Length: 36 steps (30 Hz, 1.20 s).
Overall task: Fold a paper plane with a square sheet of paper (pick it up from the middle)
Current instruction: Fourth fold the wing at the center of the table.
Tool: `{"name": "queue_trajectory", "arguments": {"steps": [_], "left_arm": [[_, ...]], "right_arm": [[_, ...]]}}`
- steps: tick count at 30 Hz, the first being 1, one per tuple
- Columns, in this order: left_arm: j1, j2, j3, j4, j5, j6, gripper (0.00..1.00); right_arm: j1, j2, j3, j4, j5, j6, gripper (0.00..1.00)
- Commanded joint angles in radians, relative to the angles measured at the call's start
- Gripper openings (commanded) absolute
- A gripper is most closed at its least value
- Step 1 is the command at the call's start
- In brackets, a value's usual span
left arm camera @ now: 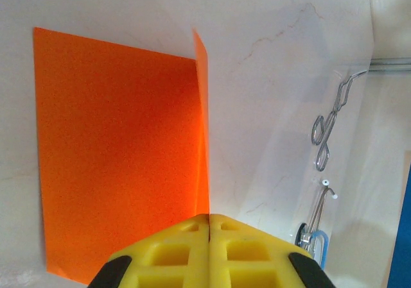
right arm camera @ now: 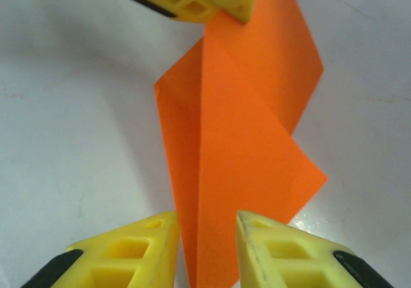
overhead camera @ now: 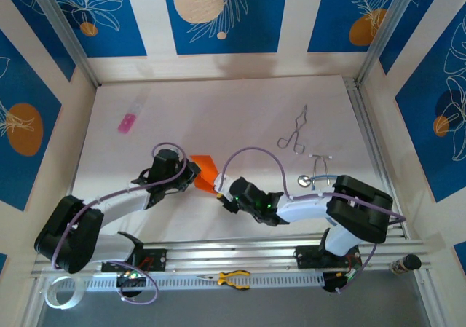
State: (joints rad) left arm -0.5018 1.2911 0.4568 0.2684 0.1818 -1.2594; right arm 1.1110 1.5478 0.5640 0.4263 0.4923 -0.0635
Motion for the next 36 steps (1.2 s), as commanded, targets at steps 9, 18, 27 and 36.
{"name": "queue_trajectory", "arguments": {"steps": [9,18,27,36], "left_arm": [[-0.009,0.012,0.019,-0.017,0.014,-0.012,0.00],[-0.009,0.031,0.020,-0.006,0.024,-0.015,0.00],[-0.009,0.027,0.026,-0.018,0.022,-0.010,0.00],[-0.009,0.019,0.035,-0.035,0.022,-0.001,0.01]], "right_arm": [[0.015,0.142,0.047,0.141,0.063,-0.119,0.29],[0.020,0.175,0.064,0.138,0.097,-0.113,0.23],[0.021,0.168,0.047,0.135,0.109,-0.083,0.23],[0.019,0.165,0.043,0.142,0.115,-0.088,0.21]]}}
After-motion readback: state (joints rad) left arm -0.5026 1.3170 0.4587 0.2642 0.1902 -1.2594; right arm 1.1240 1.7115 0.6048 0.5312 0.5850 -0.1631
